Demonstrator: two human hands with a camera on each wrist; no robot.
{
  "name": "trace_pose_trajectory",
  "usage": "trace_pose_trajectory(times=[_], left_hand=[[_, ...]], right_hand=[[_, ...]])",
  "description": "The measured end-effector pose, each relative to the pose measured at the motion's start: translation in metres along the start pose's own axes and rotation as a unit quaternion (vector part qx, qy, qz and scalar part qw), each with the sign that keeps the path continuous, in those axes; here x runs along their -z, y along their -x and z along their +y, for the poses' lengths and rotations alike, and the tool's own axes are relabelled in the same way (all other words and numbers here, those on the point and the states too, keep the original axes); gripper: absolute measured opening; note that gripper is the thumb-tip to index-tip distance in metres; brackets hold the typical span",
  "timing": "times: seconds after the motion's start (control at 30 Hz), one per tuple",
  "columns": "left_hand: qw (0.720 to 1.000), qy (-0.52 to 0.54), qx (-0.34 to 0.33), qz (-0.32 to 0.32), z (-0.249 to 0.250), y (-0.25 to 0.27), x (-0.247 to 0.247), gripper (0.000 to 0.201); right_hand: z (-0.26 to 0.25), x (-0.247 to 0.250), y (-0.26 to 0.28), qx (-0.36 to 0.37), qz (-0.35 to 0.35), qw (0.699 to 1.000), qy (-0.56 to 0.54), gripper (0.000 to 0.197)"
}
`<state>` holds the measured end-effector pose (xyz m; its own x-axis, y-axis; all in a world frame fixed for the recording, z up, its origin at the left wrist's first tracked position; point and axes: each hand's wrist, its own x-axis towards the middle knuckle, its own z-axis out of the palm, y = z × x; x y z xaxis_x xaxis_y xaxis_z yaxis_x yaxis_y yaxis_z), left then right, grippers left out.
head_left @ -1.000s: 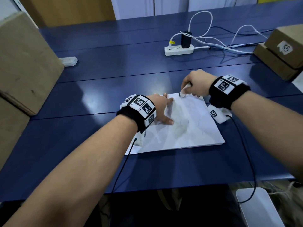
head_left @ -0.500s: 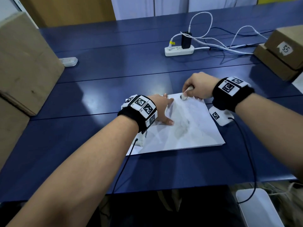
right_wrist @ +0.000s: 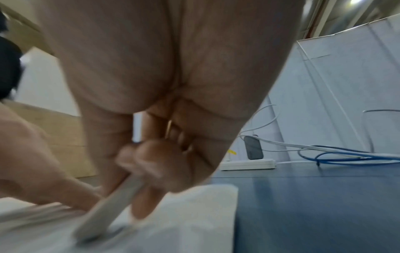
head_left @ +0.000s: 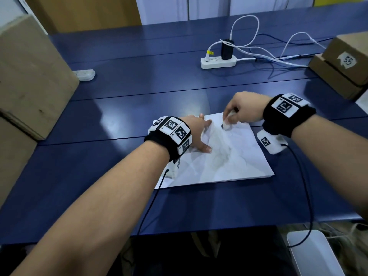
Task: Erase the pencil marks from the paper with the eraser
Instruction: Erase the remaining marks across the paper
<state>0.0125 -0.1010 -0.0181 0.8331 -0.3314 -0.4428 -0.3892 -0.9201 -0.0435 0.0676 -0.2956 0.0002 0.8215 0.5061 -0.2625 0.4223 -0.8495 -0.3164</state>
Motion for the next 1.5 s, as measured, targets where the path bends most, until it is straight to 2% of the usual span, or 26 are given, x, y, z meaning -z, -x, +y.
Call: trace_pose_trajectory(times=[0.07, 0.13, 0.2, 0.3, 0.4, 0.47, 0.53, 0.6, 0.67, 0.77, 0.83, 0.9, 1.0, 1.07, 1.13, 1.23, 1.3, 1.37, 1.47, 1.5], left_hand=[[1.000, -0.001, 0.000, 0.001, 0.000, 0.000, 0.001, 0.103], [1.000, -0.004, -0.002, 0.005, 0.001, 0.000, 0.001, 0.103], [1.000, -0.005, -0.003, 0.006, 0.001, 0.000, 0.002, 0.104], [1.000, -0.003, -0.004, 0.008, 0.001, 0.001, 0.004, 0.104], [1.000, -0.001, -0.003, 0.007, 0.002, 0.001, 0.004, 0.104], [1.000, -0.002, -0.004, 0.007, 0.002, 0.002, 0.004, 0.103], [1.000, -0.004, -0.006, 0.008, 0.002, 0.002, 0.005, 0.103], [1.000, -0.004, -0.007, 0.008, 0.002, 0.003, 0.005, 0.102], [1.000, -0.002, -0.007, 0.008, 0.003, 0.002, 0.005, 0.103], [1.000, -0.001, -0.006, 0.010, 0.002, 0.003, 0.005, 0.103], [1.000, -0.002, -0.006, 0.010, 0.003, 0.004, 0.005, 0.103], [1.000, 0.000, -0.004, 0.011, 0.003, 0.005, 0.005, 0.103], [1.000, 0.005, -0.003, 0.010, 0.002, 0.004, 0.004, 0.101], [1.000, 0.004, -0.003, 0.007, 0.002, 0.004, 0.004, 0.101], [1.000, 0.000, -0.004, 0.007, 0.002, 0.004, 0.004, 0.102], [1.000, 0.002, -0.002, 0.009, 0.002, 0.004, 0.004, 0.103], [1.000, 0.001, -0.002, 0.010, 0.003, 0.005, 0.004, 0.103], [1.000, 0.003, 0.001, 0.008, 0.002, 0.005, 0.004, 0.102], [1.000, 0.003, 0.002, 0.002, 0.003, 0.006, 0.005, 0.101], [1.000, 0.001, 0.002, 0.000, 0.004, 0.006, 0.005, 0.101]], right_hand=[[-0.006, -0.001, 0.010, 0.022, -0.088, 0.996, -0.012, 0.006], [-0.007, -0.001, 0.013, 0.027, -0.116, 0.993, -0.021, 0.005], [-0.003, -0.001, 0.007, 0.015, -0.072, 0.997, -0.031, 0.007], [0.003, 0.000, -0.006, -0.023, 0.046, 0.998, -0.029, 0.009], [0.004, 0.001, -0.009, -0.029, 0.063, 0.997, -0.030, 0.009], [0.000, 0.001, -0.001, -0.002, 0.012, 1.000, -0.012, 0.008], [-0.007, 0.000, 0.011, 0.024, -0.077, 0.996, -0.023, 0.005], [-0.009, -0.001, 0.015, 0.032, -0.113, 0.993, -0.026, 0.003], [-0.006, 0.000, 0.009, 0.024, -0.072, 0.997, -0.010, 0.005], [0.001, 0.002, -0.009, -0.020, 0.045, 0.999, 0.017, 0.011], [0.003, 0.002, -0.014, -0.031, 0.075, 0.997, 0.014, 0.014], [0.003, 0.001, -0.009, -0.014, 0.049, 0.999, 0.015, 0.011], [-0.003, 0.001, 0.011, 0.023, -0.079, 0.997, -0.004, 0.004], [-0.004, 0.001, 0.017, 0.031, -0.115, 0.993, -0.009, 0.004], [-0.001, 0.002, 0.010, 0.024, -0.067, 0.997, 0.006, 0.005], [0.004, 0.002, -0.006, -0.019, 0.058, 0.998, 0.023, 0.011], [0.007, 0.001, -0.010, -0.029, 0.079, 0.996, 0.010, 0.014], [0.005, 0.001, -0.003, -0.010, 0.041, 0.999, 0.006, 0.010], [0.000, 0.000, 0.016, 0.016, -0.103, 0.994, -0.030, 0.006], [-0.001, 0.000, 0.019, 0.018, -0.128, 0.991, -0.040, 0.006]])
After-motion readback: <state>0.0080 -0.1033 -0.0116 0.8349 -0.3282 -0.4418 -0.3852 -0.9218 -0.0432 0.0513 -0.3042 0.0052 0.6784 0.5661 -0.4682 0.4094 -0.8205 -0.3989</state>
